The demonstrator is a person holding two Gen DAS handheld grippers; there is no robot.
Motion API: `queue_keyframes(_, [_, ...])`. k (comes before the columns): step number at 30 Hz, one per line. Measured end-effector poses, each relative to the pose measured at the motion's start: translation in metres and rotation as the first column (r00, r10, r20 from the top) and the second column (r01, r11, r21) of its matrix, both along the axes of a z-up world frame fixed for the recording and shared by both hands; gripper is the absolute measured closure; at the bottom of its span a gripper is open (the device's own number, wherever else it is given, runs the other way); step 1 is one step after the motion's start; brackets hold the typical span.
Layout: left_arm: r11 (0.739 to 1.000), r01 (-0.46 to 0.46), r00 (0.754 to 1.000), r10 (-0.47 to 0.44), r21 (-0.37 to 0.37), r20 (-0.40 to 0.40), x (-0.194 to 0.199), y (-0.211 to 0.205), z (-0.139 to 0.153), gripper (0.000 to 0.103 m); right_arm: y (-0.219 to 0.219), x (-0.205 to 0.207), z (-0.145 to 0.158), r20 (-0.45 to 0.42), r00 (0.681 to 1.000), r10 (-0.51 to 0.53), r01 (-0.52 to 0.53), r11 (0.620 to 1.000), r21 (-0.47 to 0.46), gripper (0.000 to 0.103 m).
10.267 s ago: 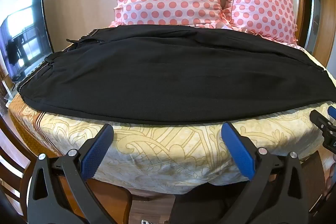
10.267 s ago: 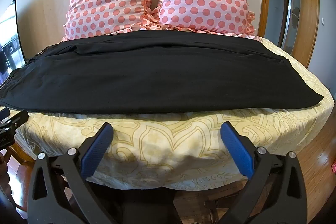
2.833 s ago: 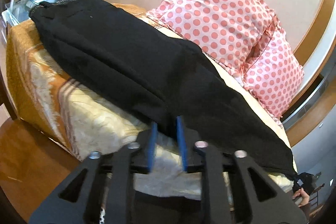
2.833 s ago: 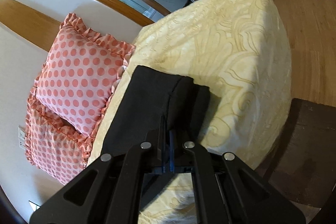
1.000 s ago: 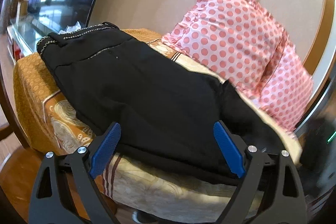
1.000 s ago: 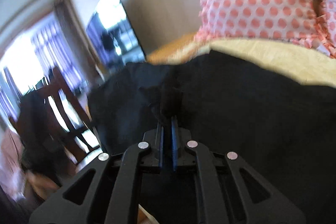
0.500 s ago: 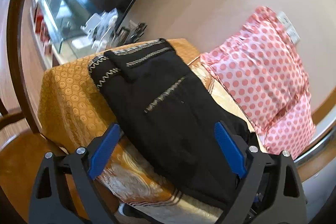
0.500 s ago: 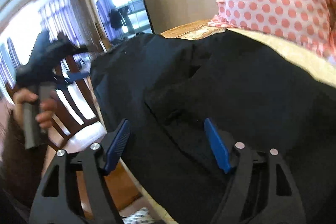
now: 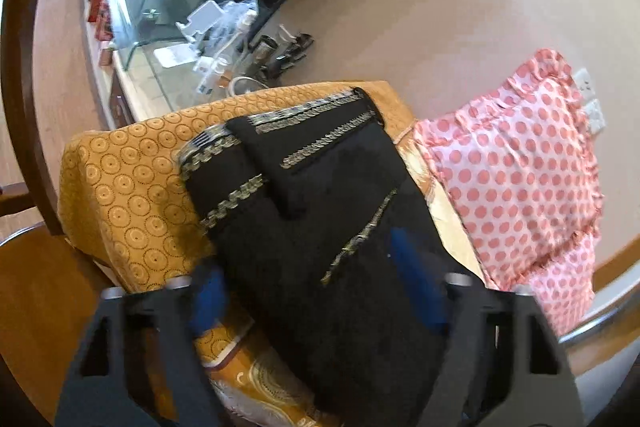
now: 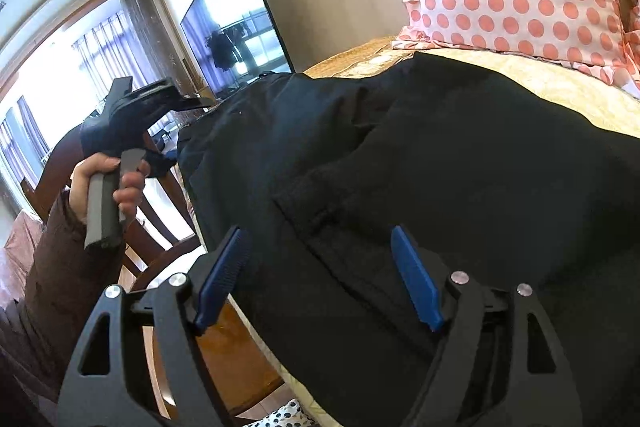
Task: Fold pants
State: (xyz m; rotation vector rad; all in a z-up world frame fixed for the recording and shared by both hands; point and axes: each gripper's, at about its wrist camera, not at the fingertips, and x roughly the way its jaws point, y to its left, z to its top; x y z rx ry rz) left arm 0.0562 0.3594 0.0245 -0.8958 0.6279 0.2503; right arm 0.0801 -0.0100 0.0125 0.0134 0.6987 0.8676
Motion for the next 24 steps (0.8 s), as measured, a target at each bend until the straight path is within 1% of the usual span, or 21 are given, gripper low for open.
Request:
queue_keyframes(1, [0.999, -0.008, 1.0, 0.008, 0.037, -0.009, 0.0, -0.004, 0.002, 0.066, 0.0, 0.0, -0.001, 0.002, 1.0, 0.001, -0.001, 1.0, 0.001, 0.027])
queue_keyframes(2, [0.997, -0.004, 1.0, 0.005, 0.081, -0.008, 0.0, -0.007, 0.004, 0.078, 0.0, 0.001, -0.001, 0.004, 1.0, 0.001, -0.001, 1.0, 0.002, 0.027])
queue_keyframes(4, [0.993, -0.003, 1.0, 0.001, 0.119, 0.012, -0.003, -0.011, 0.008, 0.084, -0.001, 0.001, -0.001, 0.005, 1.0, 0.004, -0.004, 1.0, 0.009, 0.027])
queue_keyframes(7, [0.987, -0.001, 1.0, -0.004, 0.163, 0.027, -0.004, -0.018, 0.018, 0.085, -0.001, 0.0, -0.001, 0.01, 1.0, 0.007, -0.007, 1.0, 0.006, 0.027])
queue_keyframes(8, [0.985, 0.006, 1.0, -0.008, 0.175, 0.009, -0.002, -0.019, 0.019, 0.081, -0.001, 0.001, -0.001, 0.011, 1.0, 0.008, -0.008, 1.0, 0.006, 0.027])
queue_keyframes(9, [0.983, 0.011, 1.0, -0.006, 0.181, -0.031, 0.003, -0.019, 0.017, 0.074, -0.001, 0.002, -0.001, 0.009, 1.0, 0.008, -0.008, 1.0, 0.01, 0.027])
queue_keyframes(10, [0.988, 0.015, 0.996, -0.001, 0.153, -0.086, 0.01, -0.017, 0.011, 0.059, -0.001, 0.001, -0.001, 0.009, 1.0, 0.008, -0.008, 1.0, 0.012, 0.027])
queue_keyframes(11, [0.993, 0.012, 0.994, 0.001, 0.119, -0.108, 0.013, -0.014, 0.004, 0.054, -0.001, 0.001, -0.002, 0.011, 1.0, 0.01, -0.01, 1.0, 0.012, 0.027])
queue_keyframes(12, [0.993, -0.011, 0.997, 0.02, 0.117, -0.076, 0.011, -0.014, 0.003, 0.051, -0.002, 0.001, -0.002, 0.013, 1.0, 0.012, -0.012, 1.0, 0.013, 0.027])
queue_keyframes(13, [0.994, -0.008, 0.997, 0.015, 0.107, -0.072, 0.012, -0.014, 0.003, 0.044, -0.002, 0.001, -0.002, 0.014, 1.0, 0.014, -0.014, 1.0, 0.015, 0.027])
queue_keyframes(14, [0.995, -0.004, 0.998, 0.01, 0.103, -0.06, 0.013, -0.015, 0.005, 0.031, -0.003, 0.002, -0.002, 0.016, 1.0, 0.016, -0.016, 1.0, 0.018, 0.027])
queue_keyframes(16, [0.997, -0.015, 1.0, 0.016, 0.077, -0.019, 0.017, -0.015, 0.004, 0.023, -0.002, 0.002, -0.003, 0.019, 1.0, 0.016, -0.016, 1.0, 0.019, 0.027])
queue_keyframes(17, [0.997, -0.033, 0.999, 0.033, 0.071, -0.008, 0.017, -0.014, 0.003, 0.026, -0.002, 0.002, -0.003, 0.022, 1.0, 0.017, -0.018, 1.0, 0.019, 0.027])
queue_keyframes(18, [0.996, -0.063, 0.998, 0.063, 0.06, 0.007, 0.015, -0.013, 0.002, 0.038, -0.002, 0.002, -0.003, 0.028, 0.999, 0.018, -0.019, 1.0, 0.019, 0.027])
queue_keyframes(19, [0.994, -0.088, 0.996, 0.087, 0.063, 0.007, 0.013, -0.011, 0.0, 0.068, -0.002, 0.001, -0.003, 0.032, 0.999, 0.018, -0.019, 1.0, 0.018, 0.027])
queue_keyframes(20, [0.993, -0.096, 0.995, 0.095, 0.068, 0.021, 0.01, -0.01, 0.001, 0.083, -0.002, 0.001, -0.004, 0.037, 0.999, 0.017, -0.017, 1.0, 0.017, 0.027])
queue_keyframes(21, [0.994, -0.084, 0.995, 0.08, 0.064, 0.066, 0.005, -0.009, 0.004, 0.086, -0.002, 0.001, -0.004, 0.038, 0.999, 0.019, -0.019, 1.0, 0.02, 0.027])
queue_keyframes(22, [0.994, -0.077, 0.994, 0.071, 0.074, 0.08, 0.003, -0.009, 0.007, 0.089, -0.002, 0.001, -0.005, 0.039, 0.999, 0.021, -0.022, 0.999, 0.023, 0.027])
queue_keyframes(24, [0.989, -0.054, 0.995, 0.042, 0.135, 0.093, 0.004, -0.015, 0.019, 0.091, -0.002, 0.001, -0.006, 0.042, 0.999, 0.022, -0.023, 0.999, 0.026, 0.027])
